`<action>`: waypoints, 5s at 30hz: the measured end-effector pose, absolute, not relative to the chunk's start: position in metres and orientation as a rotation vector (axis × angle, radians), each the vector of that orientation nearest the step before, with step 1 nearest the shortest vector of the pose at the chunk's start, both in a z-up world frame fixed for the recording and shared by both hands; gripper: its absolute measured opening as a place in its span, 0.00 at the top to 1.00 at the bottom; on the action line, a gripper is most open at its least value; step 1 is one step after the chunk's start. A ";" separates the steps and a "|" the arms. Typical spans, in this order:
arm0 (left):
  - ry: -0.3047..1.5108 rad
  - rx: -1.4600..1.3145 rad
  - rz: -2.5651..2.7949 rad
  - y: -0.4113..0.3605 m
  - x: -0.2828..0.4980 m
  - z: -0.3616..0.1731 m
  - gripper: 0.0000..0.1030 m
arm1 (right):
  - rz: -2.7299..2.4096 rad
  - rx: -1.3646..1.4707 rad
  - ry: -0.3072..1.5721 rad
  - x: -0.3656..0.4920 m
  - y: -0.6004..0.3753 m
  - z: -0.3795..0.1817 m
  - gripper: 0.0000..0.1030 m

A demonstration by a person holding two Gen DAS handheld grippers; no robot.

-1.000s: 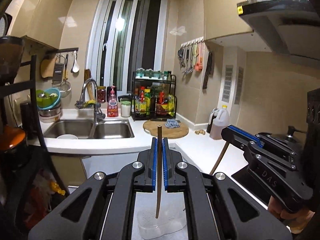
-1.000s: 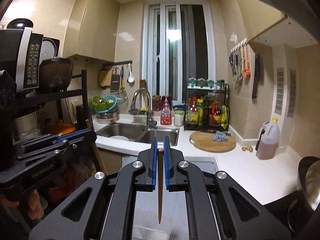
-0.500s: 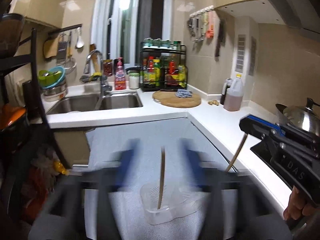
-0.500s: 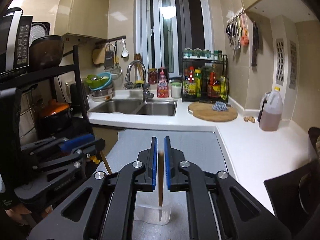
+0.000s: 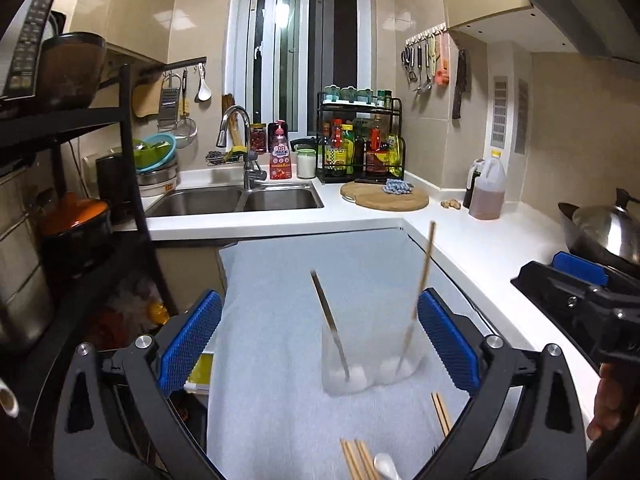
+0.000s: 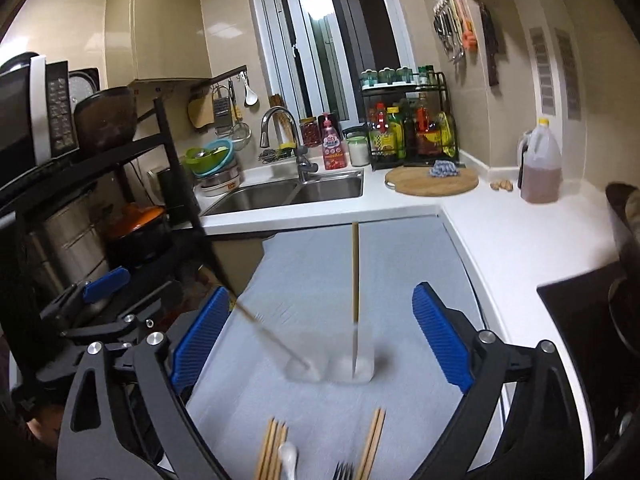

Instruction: Organize utensils

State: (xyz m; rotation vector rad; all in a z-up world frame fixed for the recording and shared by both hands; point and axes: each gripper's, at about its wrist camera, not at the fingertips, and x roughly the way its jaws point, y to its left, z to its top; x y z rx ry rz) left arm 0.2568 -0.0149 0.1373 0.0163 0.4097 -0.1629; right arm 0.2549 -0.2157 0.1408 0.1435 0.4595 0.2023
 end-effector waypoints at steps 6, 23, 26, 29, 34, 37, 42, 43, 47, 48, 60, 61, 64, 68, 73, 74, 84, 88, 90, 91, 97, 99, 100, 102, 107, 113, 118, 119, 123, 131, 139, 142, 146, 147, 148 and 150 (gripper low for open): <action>0.427 0.020 -0.145 -0.012 0.188 0.111 0.07 | 0.165 0.112 0.474 0.180 -0.210 0.109 0.08; 0.535 -0.049 -0.129 0.000 0.087 0.019 0.07 | 0.043 0.011 0.582 0.059 -0.195 -0.003 0.08; 0.561 -0.064 -0.131 0.000 0.081 0.005 0.07 | 0.031 0.007 0.595 0.048 -0.194 -0.016 0.08; 0.576 -0.069 -0.131 -0.002 0.075 -0.006 0.07 | 0.020 0.001 0.615 0.044 -0.195 -0.027 0.08; 0.579 -0.073 -0.117 0.002 0.069 -0.019 0.07 | -0.007 0.009 0.646 0.045 -0.200 -0.041 0.08; 0.575 -0.094 -0.112 0.010 0.065 -0.026 0.07 | -0.017 0.021 0.654 0.048 -0.202 -0.046 0.08; 0.578 -0.117 -0.108 0.018 0.061 -0.038 0.08 | -0.012 0.023 0.651 0.046 -0.203 -0.053 0.17; 0.581 -0.121 -0.106 0.019 0.061 -0.039 0.08 | 0.003 0.029 0.655 0.046 -0.203 -0.055 0.24; 0.603 -0.124 -0.102 0.018 0.061 -0.047 0.08 | 0.028 0.026 0.674 0.052 -0.203 -0.062 0.42; 0.607 -0.117 -0.100 0.018 0.061 -0.049 0.08 | 0.030 0.036 0.681 0.055 -0.204 -0.063 0.47; 0.643 -0.089 -0.117 0.009 0.063 -0.064 0.08 | 0.012 0.022 0.731 0.088 -0.211 -0.088 0.62; 0.645 -0.085 -0.117 0.009 0.064 -0.065 0.08 | 0.015 0.021 0.732 0.089 -0.210 -0.090 0.62; 0.652 -0.079 -0.121 0.008 0.065 -0.067 0.08 | 0.009 -0.005 0.718 0.091 -0.210 -0.091 0.65; 0.654 -0.076 -0.134 0.005 0.068 -0.070 0.08 | -0.010 -0.005 0.706 0.094 -0.216 -0.092 0.66; 0.656 -0.067 -0.145 -0.001 0.072 -0.074 0.08 | -0.021 0.004 0.702 0.099 -0.222 -0.092 0.66; 0.658 -0.061 -0.142 -0.002 0.073 -0.076 0.08 | -0.023 0.005 0.701 0.099 -0.223 -0.092 0.66; 0.670 -0.009 -0.122 -0.011 0.084 -0.087 0.28 | -0.043 -0.041 0.658 0.101 -0.224 -0.094 0.78; 0.645 0.023 -0.121 -0.016 0.086 -0.089 0.35 | -0.039 -0.013 0.652 0.106 -0.227 -0.095 0.68; 0.633 0.019 -0.113 -0.017 0.086 -0.089 0.35 | -0.047 0.003 0.645 0.109 -0.230 -0.095 0.61; 0.628 0.021 -0.114 -0.018 0.086 -0.090 0.35 | -0.046 0.021 0.641 0.110 -0.233 -0.096 0.59; 0.610 0.020 -0.131 -0.024 0.092 -0.091 0.35 | -0.028 0.034 0.592 0.117 -0.235 -0.101 0.59; 0.599 0.020 -0.130 -0.026 0.095 -0.092 0.35 | -0.024 0.030 0.576 0.120 -0.234 -0.102 0.79; 0.593 0.020 -0.132 -0.026 0.096 -0.093 0.35 | -0.014 0.036 0.571 0.121 -0.235 -0.102 0.91; 0.588 0.021 -0.141 -0.026 0.096 -0.093 0.36 | 0.013 0.081 0.579 0.123 -0.239 -0.101 0.94; 0.608 0.022 -0.211 -0.025 0.100 -0.089 0.91 | 0.033 0.105 0.607 0.121 -0.242 -0.098 0.95; 0.629 -0.025 -0.220 -0.017 0.099 -0.081 0.93 | 0.029 0.072 0.639 0.111 -0.239 -0.092 0.95; 0.565 -0.037 -0.240 -0.010 0.085 -0.057 0.93 | 0.029 0.015 0.596 0.095 -0.233 -0.072 0.95; 0.551 -0.041 -0.243 -0.008 0.083 -0.052 0.93 | 0.030 0.007 0.582 0.092 -0.231 -0.066 0.95; 0.497 -0.054 -0.258 -0.002 0.078 -0.029 1.00 | 0.037 -0.007 0.532 0.081 -0.225 -0.045 0.95; 0.453 -0.039 -0.261 0.001 0.079 -0.008 1.00 | 0.055 -0.042 0.487 0.078 -0.220 -0.019 0.95; 0.533 -0.085 -0.234 0.009 0.082 -0.051 0.64 | 0.037 0.021 0.575 0.089 -0.234 -0.056 0.95; 0.543 -0.095 -0.239 0.009 0.079 -0.065 0.59 | 0.039 0.062 0.587 0.090 -0.240 -0.070 0.95; 0.564 -0.064 -0.235 0.003 0.079 -0.083 0.58 | 0.034 0.094 0.591 0.090 -0.244 -0.085 0.94; 0.567 -0.052 -0.217 0.001 0.080 -0.087 0.58 | 0.031 0.101 0.594 0.091 -0.245 -0.088 0.94; 0.565 -0.047 -0.203 0.002 0.081 -0.088 0.58 | 0.028 0.104 0.595 0.092 -0.246 -0.092 0.94; 0.553 -0.053 -0.166 0.006 0.082 -0.091 0.58 | 0.022 0.114 0.591 0.093 -0.248 -0.096 0.93</action>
